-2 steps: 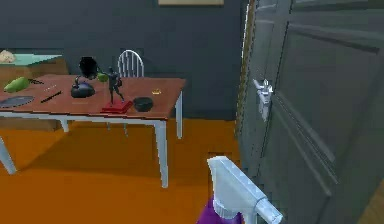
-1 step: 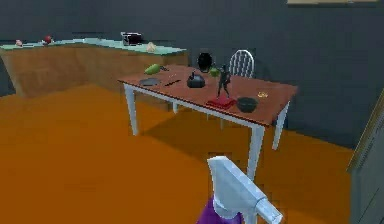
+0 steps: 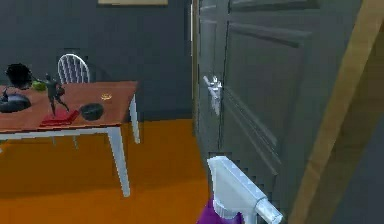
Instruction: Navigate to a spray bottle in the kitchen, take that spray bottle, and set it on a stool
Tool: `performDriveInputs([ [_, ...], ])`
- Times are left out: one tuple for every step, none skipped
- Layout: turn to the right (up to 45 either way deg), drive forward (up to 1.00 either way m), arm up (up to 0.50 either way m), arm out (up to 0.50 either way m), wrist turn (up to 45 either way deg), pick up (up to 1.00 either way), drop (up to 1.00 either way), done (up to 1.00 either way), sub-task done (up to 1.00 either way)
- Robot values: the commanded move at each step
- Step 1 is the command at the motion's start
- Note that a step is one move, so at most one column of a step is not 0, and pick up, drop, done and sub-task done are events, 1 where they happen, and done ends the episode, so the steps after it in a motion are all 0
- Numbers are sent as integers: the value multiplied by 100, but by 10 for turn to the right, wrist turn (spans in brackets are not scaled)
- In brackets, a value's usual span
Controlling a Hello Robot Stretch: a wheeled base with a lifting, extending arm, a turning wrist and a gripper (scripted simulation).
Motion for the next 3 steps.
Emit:
performDriveInputs([
  [450,0,0,0,0,0,0,0,0],
  [450,0,0,0,0,0,0,0,0],
  [120,0,0,0,0,0,0,0,0],
])
